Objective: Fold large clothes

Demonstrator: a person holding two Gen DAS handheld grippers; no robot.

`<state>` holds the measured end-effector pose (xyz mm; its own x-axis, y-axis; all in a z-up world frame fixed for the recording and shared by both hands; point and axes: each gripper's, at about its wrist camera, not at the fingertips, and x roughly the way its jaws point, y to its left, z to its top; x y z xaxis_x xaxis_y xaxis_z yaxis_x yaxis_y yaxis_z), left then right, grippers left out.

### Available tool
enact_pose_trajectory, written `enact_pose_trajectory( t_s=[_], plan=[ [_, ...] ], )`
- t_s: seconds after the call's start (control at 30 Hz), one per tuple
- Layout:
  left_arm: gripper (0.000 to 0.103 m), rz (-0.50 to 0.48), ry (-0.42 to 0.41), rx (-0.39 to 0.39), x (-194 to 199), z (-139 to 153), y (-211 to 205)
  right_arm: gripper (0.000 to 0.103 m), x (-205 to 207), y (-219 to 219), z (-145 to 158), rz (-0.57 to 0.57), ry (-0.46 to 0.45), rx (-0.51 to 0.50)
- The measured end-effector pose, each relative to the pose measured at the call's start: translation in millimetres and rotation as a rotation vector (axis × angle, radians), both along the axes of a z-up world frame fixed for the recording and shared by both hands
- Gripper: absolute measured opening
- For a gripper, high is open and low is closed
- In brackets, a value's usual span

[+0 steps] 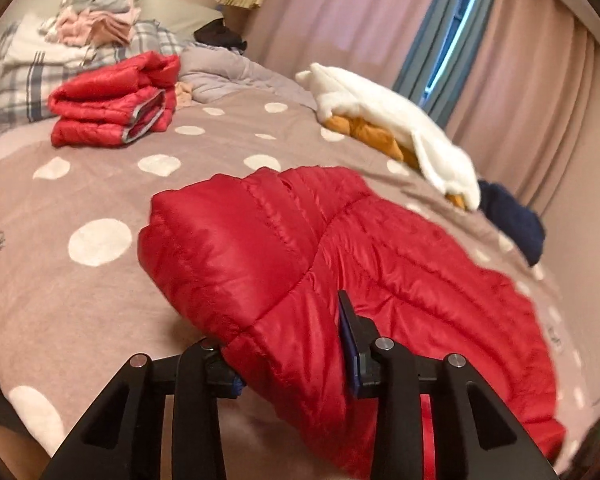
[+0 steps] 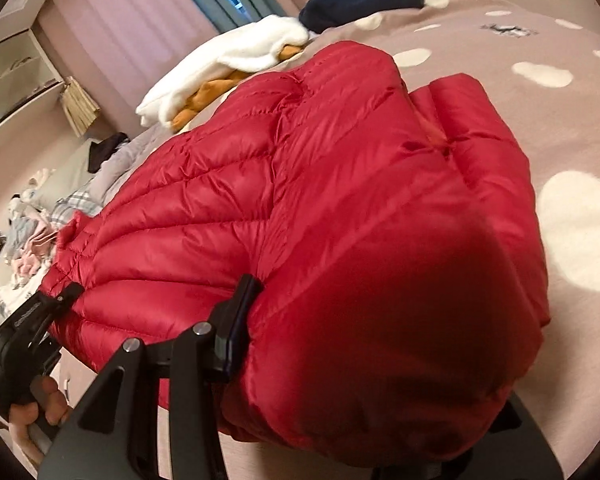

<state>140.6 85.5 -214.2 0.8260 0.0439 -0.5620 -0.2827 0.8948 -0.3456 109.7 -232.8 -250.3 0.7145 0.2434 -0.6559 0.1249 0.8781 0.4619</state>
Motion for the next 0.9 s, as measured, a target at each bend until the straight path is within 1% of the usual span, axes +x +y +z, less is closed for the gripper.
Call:
enact_pose_trajectory(
  t_s=[0.07, 0.13, 0.17, 0.23, 0.3, 0.4, 0.43, 0.53, 0.6, 0.7, 0.73, 0.77, 0.8, 0.83, 0.9],
  plan=[
    [0.035, -0.02, -0.028, 0.022, -5.8, 8.1, -1.6, 0.045, 8.2, 3.0, -0.2, 0.031, 0.01, -0.001],
    [0.035, -0.065, -0.081, 0.051, -7.9, 19.2, -11.5, 0.045, 14.7, 9.1, -0.1, 0.065, 0.015, -0.019],
    [0.035, -0.09, -0.101, 0.049, -7.8, 25.3, -17.0, 0.045, 16.6, 12.7, -0.5, 0.081, 0.017, -0.035],
    [0.035, -0.14, -0.142, 0.016, -7.6, 36.1, -27.1, 0.045, 20.1, 16.9, -1.8, 0.099, 0.016, -0.073],
    [0.035, -0.17, -0.166, 0.002, -5.9, 43.6, -35.6, 0.044, 18.5, 15.9, -3.9, 0.1, 0.01, -0.071],
    [0.035, -0.236, -0.186, 0.026, 1.0, 52.3, -60.3, 0.043, 16.8, 12.9, -7.0, 0.094, -0.007, -0.054],
    [0.035, -0.267, -0.19, 0.011, 1.4, 53.6, -67.7, 0.042, 15.8, 13.8, -7.3, 0.093, -0.01, -0.055],
    [0.035, -0.35, -0.201, -0.115, -1.5, 55.6, -75.4, 0.041, 14.6, 13.8, -8.1, 0.09, -0.018, -0.049],
    [0.035, -0.388, -0.219, -0.182, -5.4, 61.4, -76.9, 0.041, 13.8, 12.9, -8.8, 0.089, -0.021, -0.035],
    [0.035, -0.438, -0.255, -0.227, -11.1, 71.7, -77.5, 0.04, 14.8, 12.2, -9.3, 0.091, -0.021, -0.027],
    [0.035, -0.449, -0.269, -0.226, -11.6, 74.1, -77.7, 0.04, 15.0, 12.3, -9.5, 0.091, -0.023, -0.025],
    [0.035, -0.447, -0.274, -0.214, -10.3, 73.4, -75.8, 0.04, 14.2, 12.2, -9.9, 0.091, -0.024, -0.023],
    [0.035, -0.429, -0.261, -0.193, -7.0, 70.6, -73.5, 0.041, 13.5, 11.8, -10.1, 0.092, -0.027, -0.019],
    [0.035, -0.384, -0.218, -0.179, -1.9, 64.0, -67.8, 0.041, 13.3, 11.3, -10.3, 0.093, -0.028, -0.012],
    [0.036, -0.276, -0.157, -0.196, 2.2, 46.2, -50.1, 0.041, 12.9, 11.1, -10.0, 0.098, -0.029, -0.005]
  ],
)
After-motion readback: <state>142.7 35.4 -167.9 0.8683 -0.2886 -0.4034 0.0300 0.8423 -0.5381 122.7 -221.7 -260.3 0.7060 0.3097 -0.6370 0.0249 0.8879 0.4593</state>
